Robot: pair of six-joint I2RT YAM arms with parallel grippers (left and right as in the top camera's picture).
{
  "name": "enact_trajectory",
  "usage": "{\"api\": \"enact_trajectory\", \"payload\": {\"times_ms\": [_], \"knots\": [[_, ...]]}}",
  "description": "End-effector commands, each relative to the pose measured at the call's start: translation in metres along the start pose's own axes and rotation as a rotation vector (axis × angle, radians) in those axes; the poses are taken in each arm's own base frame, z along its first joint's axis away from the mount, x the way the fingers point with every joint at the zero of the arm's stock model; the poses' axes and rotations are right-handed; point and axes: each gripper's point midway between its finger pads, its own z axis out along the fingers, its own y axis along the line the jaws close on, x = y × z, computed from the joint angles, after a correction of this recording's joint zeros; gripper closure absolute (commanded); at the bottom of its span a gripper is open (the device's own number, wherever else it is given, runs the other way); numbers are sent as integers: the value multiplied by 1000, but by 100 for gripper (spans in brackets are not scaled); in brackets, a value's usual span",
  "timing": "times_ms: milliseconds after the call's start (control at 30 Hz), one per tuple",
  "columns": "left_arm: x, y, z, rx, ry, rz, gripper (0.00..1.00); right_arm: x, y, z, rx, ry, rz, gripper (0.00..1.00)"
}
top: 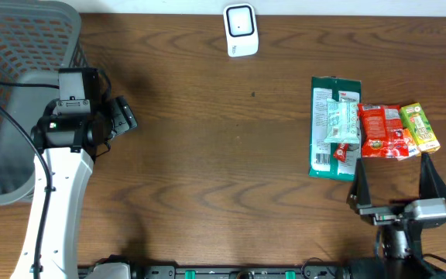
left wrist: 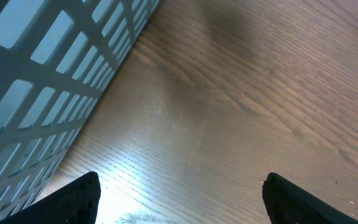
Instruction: Scan the item barcode
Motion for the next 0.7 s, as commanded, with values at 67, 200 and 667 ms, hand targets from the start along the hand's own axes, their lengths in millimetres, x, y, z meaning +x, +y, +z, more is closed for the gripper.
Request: {"api": "enact_trajectory", "payload": {"times_ms": [67,200,667], "knots": [[-8,0,-6,0,-27,-6,15,14,10,5,-50,-94,-6,1],[-8,0,-6,0,-27,-6,15,20,10,5,-46,-174,-1,1],[-8,0,-6,0,-27,-6,15,104,15,7,-55,21,21,1]]}}
